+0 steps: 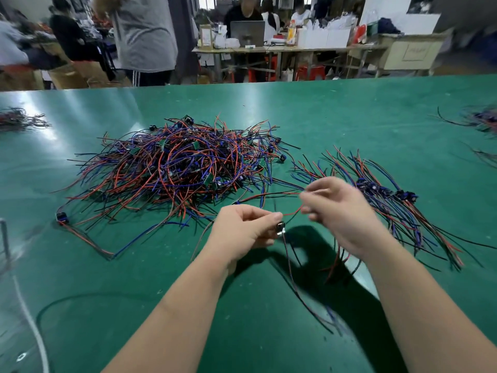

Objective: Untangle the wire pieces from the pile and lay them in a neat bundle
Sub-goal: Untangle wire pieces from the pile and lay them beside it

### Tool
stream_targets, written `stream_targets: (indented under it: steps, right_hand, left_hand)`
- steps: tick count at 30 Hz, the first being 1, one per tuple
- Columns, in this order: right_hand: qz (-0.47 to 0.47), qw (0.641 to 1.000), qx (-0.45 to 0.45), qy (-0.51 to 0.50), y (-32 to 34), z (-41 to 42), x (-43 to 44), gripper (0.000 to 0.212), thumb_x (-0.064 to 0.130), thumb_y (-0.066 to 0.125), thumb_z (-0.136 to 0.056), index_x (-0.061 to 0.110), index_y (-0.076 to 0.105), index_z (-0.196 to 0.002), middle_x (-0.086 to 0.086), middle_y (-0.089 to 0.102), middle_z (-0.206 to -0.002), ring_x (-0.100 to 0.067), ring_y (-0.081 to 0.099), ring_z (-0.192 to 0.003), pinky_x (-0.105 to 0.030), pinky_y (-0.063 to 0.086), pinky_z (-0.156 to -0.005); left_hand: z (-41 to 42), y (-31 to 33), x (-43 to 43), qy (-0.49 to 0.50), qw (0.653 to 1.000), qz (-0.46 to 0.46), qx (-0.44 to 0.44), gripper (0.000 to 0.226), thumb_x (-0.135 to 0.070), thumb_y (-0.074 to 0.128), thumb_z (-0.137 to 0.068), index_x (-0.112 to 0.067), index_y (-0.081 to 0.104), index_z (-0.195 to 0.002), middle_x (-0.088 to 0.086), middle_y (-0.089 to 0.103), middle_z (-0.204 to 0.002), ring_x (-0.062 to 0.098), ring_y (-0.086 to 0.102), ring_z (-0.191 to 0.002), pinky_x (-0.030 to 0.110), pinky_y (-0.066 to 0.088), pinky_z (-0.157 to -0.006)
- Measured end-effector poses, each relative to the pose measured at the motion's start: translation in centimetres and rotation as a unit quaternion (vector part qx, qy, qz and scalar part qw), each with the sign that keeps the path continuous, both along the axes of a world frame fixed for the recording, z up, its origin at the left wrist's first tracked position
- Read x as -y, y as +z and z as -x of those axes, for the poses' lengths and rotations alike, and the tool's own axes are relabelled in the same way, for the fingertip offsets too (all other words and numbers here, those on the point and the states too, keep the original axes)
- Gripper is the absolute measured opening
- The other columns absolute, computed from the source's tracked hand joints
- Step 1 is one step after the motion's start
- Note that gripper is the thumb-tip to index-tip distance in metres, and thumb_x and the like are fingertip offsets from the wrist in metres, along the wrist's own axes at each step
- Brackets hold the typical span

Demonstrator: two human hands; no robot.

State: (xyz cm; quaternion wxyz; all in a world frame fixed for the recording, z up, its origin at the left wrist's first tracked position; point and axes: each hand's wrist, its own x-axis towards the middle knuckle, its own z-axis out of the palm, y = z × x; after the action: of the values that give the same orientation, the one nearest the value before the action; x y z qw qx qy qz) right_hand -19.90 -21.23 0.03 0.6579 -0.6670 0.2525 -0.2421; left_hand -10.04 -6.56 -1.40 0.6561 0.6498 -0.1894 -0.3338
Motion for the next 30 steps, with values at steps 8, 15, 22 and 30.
stream_targets:
  steps: [8, 15, 22, 30]
  right_hand:
    - [0.263, 0.958, -0.106, 0.046, -1.3, -1.0, -2.5, 0.011, 0.013, 0.075, -0.076, 0.021, 0.071, -0.080, 0.002, 0.073, -0.078, -0.012, 0.069, -0.075, -0.032, 0.056, -0.079]
    - [0.205, 0.941, 0.221, -0.154, 1.6, 1.2, 0.6, 0.023, 0.004, 0.072, -0.080, 0.023, 0.071, -0.093, 0.007, 0.074, -0.086, -0.007, 0.066, -0.077, -0.018, 0.051, -0.074]
    - [0.302, 0.928, 0.035, -0.216, 1.2, 2.3, 3.5, 0.022, 0.004, 0.070, -0.079, 0.024, 0.070, -0.088, 0.008, 0.070, -0.081, -0.006, 0.066, -0.076, -0.020, 0.052, -0.077]
    - [0.349, 0.851, -0.359, -0.158, 0.2, 3.4, 5.3, 0.013, 0.017, 0.081, -0.068, 0.019, 0.071, -0.075, -0.002, 0.067, -0.075, -0.022, 0.058, -0.077, -0.025, 0.039, -0.067]
  left_hand:
    - [-0.1, -0.4, 0.5, 0.020, 0.999, -0.023, 0.013, 0.022, -0.018, 0.057, -0.095, -0.007, 0.068, -0.080, 0.008, 0.072, -0.073, 0.013, 0.066, -0.056, 0.020, 0.052, -0.050]
    - [-0.1, -0.4, 0.0, 0.139, 0.923, -0.031, 0.357, 0.021, -0.029, 0.059, -0.089, -0.016, 0.069, -0.075, -0.001, 0.070, -0.068, 0.012, 0.069, -0.058, 0.029, 0.056, -0.059]
    - [0.2, 0.0, -0.4, 0.148, 0.872, -0.038, 0.465, 0.014, -0.020, 0.063, -0.088, -0.016, 0.070, -0.077, -0.010, 0.062, -0.059, 0.006, 0.058, -0.055, 0.020, 0.047, -0.060]
    - [-1.0, -1.1, -0.7, 0.125, 0.816, -0.264, 0.499, 0.031, -0.029, 0.059, -0.086, -0.017, 0.063, -0.115, 0.001, 0.057, -0.113, 0.022, 0.051, -0.105, 0.034, 0.041, -0.091]
